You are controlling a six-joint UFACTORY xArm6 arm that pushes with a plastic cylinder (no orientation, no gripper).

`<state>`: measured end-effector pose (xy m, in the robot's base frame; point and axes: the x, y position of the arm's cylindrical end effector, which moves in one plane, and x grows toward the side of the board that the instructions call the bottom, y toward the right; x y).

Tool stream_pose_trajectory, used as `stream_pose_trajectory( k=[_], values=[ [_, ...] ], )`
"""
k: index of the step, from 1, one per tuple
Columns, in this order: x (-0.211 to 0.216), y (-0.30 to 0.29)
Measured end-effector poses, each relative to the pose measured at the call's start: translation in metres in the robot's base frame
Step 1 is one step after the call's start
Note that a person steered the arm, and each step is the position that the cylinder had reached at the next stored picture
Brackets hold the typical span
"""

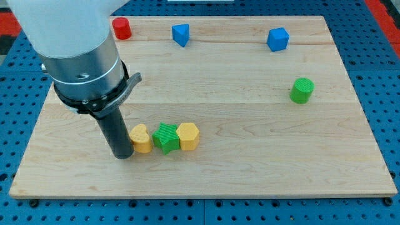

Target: Push the red star into the left side of the blue triangle

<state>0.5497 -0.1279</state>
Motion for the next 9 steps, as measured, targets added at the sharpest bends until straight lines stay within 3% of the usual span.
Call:
stream_pose_trajectory(
  k=[5, 9],
  values=[
    [-0.012, -0.028],
    [-0.120, -0.070]
  ],
)
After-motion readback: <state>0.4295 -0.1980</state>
